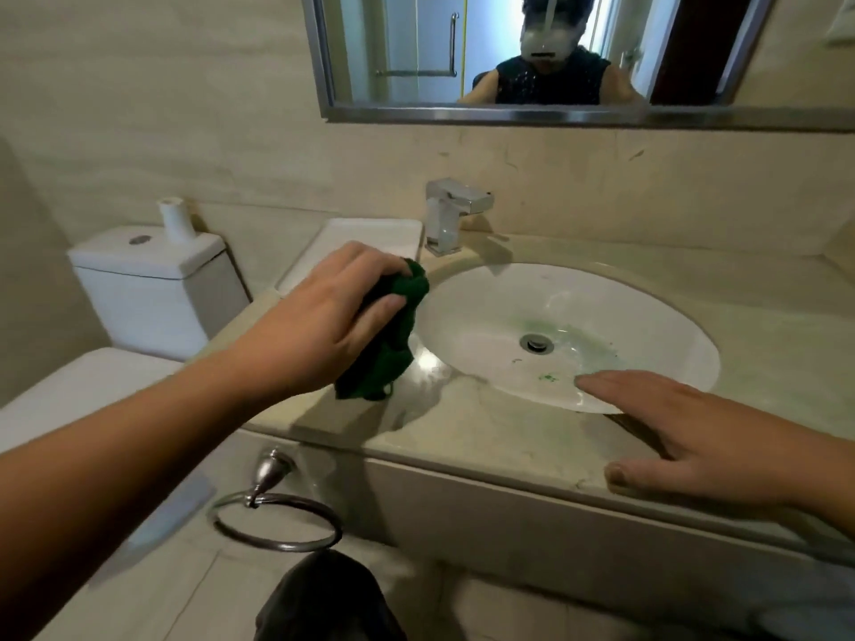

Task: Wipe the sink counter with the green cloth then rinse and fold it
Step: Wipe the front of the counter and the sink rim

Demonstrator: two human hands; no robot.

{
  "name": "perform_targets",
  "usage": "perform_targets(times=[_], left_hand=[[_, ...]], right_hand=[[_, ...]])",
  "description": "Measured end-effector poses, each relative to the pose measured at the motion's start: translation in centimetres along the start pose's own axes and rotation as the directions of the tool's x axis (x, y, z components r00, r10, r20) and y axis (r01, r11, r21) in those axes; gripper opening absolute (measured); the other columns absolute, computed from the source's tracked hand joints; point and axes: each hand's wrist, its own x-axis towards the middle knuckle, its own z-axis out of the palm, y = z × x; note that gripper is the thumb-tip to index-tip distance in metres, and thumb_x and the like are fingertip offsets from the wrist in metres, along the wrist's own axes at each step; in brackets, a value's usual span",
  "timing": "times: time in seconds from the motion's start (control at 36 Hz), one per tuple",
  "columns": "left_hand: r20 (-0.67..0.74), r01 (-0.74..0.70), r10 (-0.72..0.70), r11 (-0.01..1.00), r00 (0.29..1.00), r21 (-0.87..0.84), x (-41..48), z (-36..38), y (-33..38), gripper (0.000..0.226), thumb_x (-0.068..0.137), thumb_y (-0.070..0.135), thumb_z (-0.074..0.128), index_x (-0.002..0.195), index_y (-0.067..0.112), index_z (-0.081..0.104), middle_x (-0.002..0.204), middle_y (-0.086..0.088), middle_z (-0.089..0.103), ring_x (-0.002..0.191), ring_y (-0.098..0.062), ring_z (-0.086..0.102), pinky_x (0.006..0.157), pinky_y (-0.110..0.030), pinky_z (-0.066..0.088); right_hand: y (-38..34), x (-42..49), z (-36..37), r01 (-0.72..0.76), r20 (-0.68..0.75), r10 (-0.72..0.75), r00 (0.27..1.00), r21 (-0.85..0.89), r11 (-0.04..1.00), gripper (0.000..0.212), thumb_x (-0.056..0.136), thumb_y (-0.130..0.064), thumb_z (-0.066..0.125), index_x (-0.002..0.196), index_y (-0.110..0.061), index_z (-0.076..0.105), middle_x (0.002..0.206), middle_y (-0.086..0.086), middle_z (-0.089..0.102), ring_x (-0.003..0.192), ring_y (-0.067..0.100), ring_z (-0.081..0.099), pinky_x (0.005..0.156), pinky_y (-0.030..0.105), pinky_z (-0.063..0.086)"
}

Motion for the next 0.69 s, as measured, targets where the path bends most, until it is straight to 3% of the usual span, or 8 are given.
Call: perform_targets(times=[0.08,0.17,0.28,0.33,0.42,0.58,0.64,0.69], left_hand=[[-0.143,0.153,-0.146,0.988,0.979,0.037,-2.6,-2.8,-2.5,0.044,0.102,0.048,0.046,0.141,0.027,0.053,0.127,0.012,0.045,0.111,-0.008,0.05,0.092,-0.025,0.043],[-0.185,0.281,-0.26,0.955,0.948,0.096,-5.3,-3.5,-4.6,0.044,0.103,0.049,0.048,0.142,0.03,0.053,0.129,0.008,0.046,0.112,-0.013,0.051,0.092,-0.034,0.046],[0.059,0.346,-0.376,0.896,0.925,0.278,-8.2,-1.7,-8.0,0.049,0.105,0.054,0.037,0.15,0.036,0.043,0.142,0.002,0.049,0.124,-0.02,0.053,0.1,-0.042,0.051],[0.188,0.358,-0.442,0.863,0.877,0.358,-9.3,-0.7,-10.0,0.056,0.107,0.052,0.032,0.159,0.032,0.034,0.153,-0.001,0.046,0.137,-0.023,0.047,0.114,-0.042,0.042],[0.229,0.453,-0.521,0.843,0.823,0.29,-9.5,0.1,-12.2,0.06,0.111,0.045,0.032,0.166,0.025,0.022,0.166,-0.005,0.032,0.151,-0.023,0.033,0.124,-0.039,0.028],[0.27,0.441,-0.496,0.864,0.825,0.241,-6.8,2.4,-13.2,0.069,0.109,0.053,0.029,0.169,0.026,0.01,0.177,-0.003,0.003,0.163,-0.02,0.0,0.131,-0.038,0.004],[0.311,0.399,-0.45,0.891,0.837,0.215,-5.2,3.5,-12.6,0.071,0.107,0.056,0.03,0.169,0.026,0.008,0.177,-0.003,-0.001,0.163,-0.019,-0.005,0.13,-0.036,0.001],[0.352,0.338,-0.386,0.922,0.853,0.191,-3.3,4.9,-11.2,0.072,0.108,0.056,0.031,0.169,0.025,0.008,0.177,-0.003,-0.002,0.163,-0.02,-0.007,0.129,-0.035,0.0]], right_hand=[[-1.5,1.1,-0.6,0.039,0.038,-0.038,0.999,-0.034,0.999,0.093,0.075,-0.1,0.028,0.151,-0.063,-0.01,0.167,-0.029,0.005,0.142,-0.012,0.01,0.119,0.016,0.011],[-2.6,2.1,-0.4,0.056,0.086,-0.051,0.995,-0.048,0.997,0.098,0.069,-0.104,0.029,0.147,-0.066,-0.018,0.169,-0.026,0.0,0.149,-0.005,0.01,0.126,0.025,0.013],[-4.4,3.5,0.1,0.079,0.12,-0.066,0.991,-0.111,0.991,0.107,0.066,-0.106,0.029,0.142,-0.063,-0.032,0.166,-0.03,-0.007,0.153,-0.002,0.008,0.126,0.023,0.011],[-5.2,3.8,0.3,0.07,0.119,-0.057,0.991,-0.109,0.992,0.11,0.066,-0.106,0.03,0.141,-0.061,-0.037,0.158,-0.036,-0.009,0.15,-0.004,0.01,0.119,0.015,0.008],[-5.4,4.3,1.0,0.069,0.104,-0.058,0.993,-0.099,0.993,0.11,0.066,-0.106,0.028,0.141,-0.061,-0.038,0.161,-0.035,-0.006,0.148,-0.004,0.017,0.12,0.017,0.015],[-4.4,5.5,2.0,0.029,0.162,-0.012,0.987,-0.106,0.994,0.114,0.058,-0.11,0.018,0.14,-0.058,-0.042,0.155,-0.04,-0.023,0.149,-0.008,0.005,0.127,0.026,0.012],[-4.1,5.4,2.2,0.03,0.123,-0.018,0.992,-0.09,0.995,0.116,0.06,-0.109,0.025,0.145,-0.058,-0.036,0.16,-0.037,-0.013,0.151,-0.005,0.01,0.128,0.031,0.019],[-3.8,5.1,2.6,0.099,-0.034,-0.103,0.994,-0.115,0.988,0.115,0.07,-0.1,0.042,0.16,-0.051,-0.009,0.167,-0.024,0.017,0.148,0.006,0.035,0.119,0.041,0.04]])
